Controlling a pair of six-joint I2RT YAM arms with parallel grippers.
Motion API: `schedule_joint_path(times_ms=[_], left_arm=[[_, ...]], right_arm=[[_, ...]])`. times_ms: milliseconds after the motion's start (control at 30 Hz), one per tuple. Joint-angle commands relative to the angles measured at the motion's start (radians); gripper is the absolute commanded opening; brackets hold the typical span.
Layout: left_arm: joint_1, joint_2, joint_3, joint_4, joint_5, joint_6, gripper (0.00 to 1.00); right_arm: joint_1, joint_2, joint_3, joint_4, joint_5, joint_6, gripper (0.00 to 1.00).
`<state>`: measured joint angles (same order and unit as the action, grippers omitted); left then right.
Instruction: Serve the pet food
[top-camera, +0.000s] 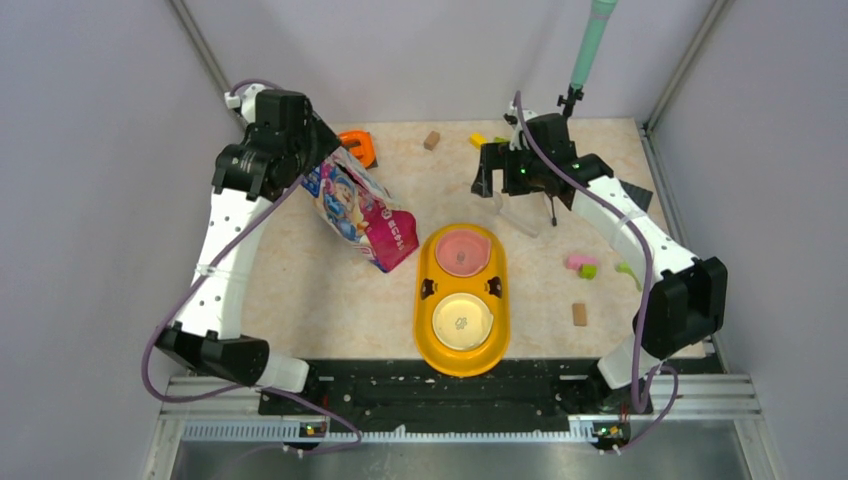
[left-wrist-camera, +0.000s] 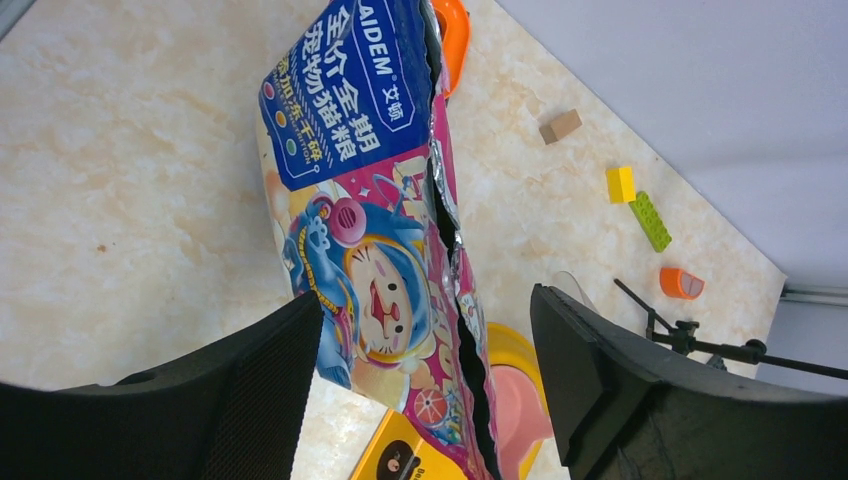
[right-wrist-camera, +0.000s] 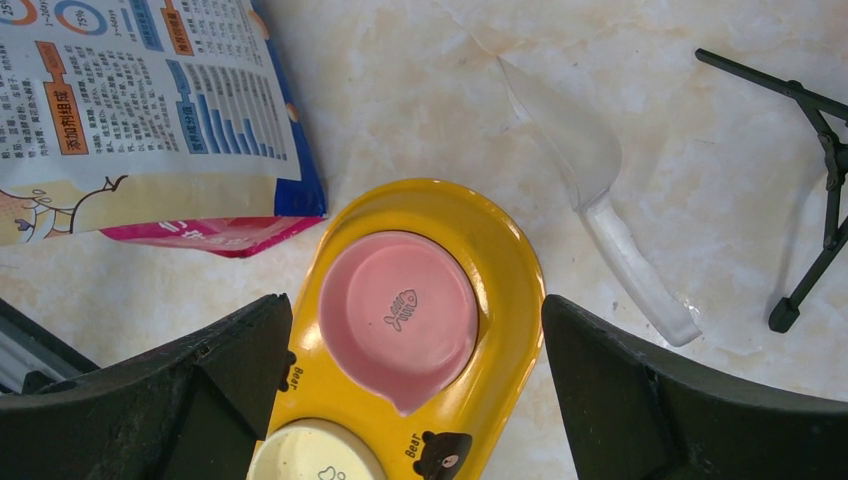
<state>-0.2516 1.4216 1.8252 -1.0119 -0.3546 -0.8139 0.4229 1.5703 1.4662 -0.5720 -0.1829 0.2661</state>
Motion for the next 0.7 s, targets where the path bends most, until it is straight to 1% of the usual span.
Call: schedule_joint_path(times_ms=[0, 67, 167, 200, 233, 267, 300, 333, 367, 400, 467, 500, 567, 667], left_arm=[[-0.005, 0.072, -0.02, 0.069, 0.05, -0.039, 0.81], [-0.007, 0.101, -0.03, 0.092, 0.092, -0.052, 0.82], [-0.014, 0.133, -0.062, 0.119, 0.089, -0.049, 0.79], [-0.014, 0.146, -0.066, 0.108, 0.078, -0.045, 0.76], [-0.014, 0.159, -0.065, 0.093, 0.063, -0.039, 0.69], [-0.014, 0.165, -0.06, 0.075, 0.051, -0.026, 0.56], [-0.011, 0.17, -0.053, 0.06, 0.039, -0.009, 0.28], [-0.009, 0.173, -0.037, 0.044, 0.024, 0.016, 0.03], [-0.004, 0.174, -0.018, 0.031, 0.015, 0.048, 0.0], [0.003, 0.171, -0.004, 0.035, 0.023, 0.11, 0.0], [0.022, 0.154, 0.019, 0.085, 0.095, 0.279, 0.0], [0.029, 0.144, 0.03, 0.104, 0.145, 0.365, 0.0], [0.065, 0.132, 0.058, 0.102, 0.243, 0.484, 0.0], [0.177, 0.146, 0.145, 0.047, 0.466, 0.562, 0.0]], right_arm=[[0.014, -0.015, 0.009, 0.025, -0.019, 0.017, 0.97], [0.016, -0.009, 0.012, 0.024, -0.023, 0.017, 0.97], [0.021, 0.004, 0.019, 0.018, -0.024, 0.019, 0.97], [0.022, 0.007, 0.023, 0.015, -0.022, 0.02, 0.97], [0.025, 0.009, 0.025, 0.013, -0.018, 0.023, 0.97], [0.025, 0.009, 0.025, 0.013, -0.015, 0.025, 0.97], [0.026, 0.006, 0.024, 0.014, -0.011, 0.027, 0.97], [0.028, 0.003, 0.021, 0.014, -0.006, 0.031, 0.97], [0.029, -0.003, 0.015, 0.014, -0.001, 0.034, 0.97], [0.028, -0.009, 0.009, 0.015, 0.004, 0.037, 0.97], [0.028, -0.02, -0.005, 0.015, 0.01, 0.037, 0.97], [0.028, -0.023, -0.01, 0.015, 0.015, 0.035, 0.97], [0.028, -0.028, -0.016, 0.011, 0.019, 0.031, 0.97], [0.028, -0.029, -0.019, 0.008, 0.024, 0.027, 0.97]])
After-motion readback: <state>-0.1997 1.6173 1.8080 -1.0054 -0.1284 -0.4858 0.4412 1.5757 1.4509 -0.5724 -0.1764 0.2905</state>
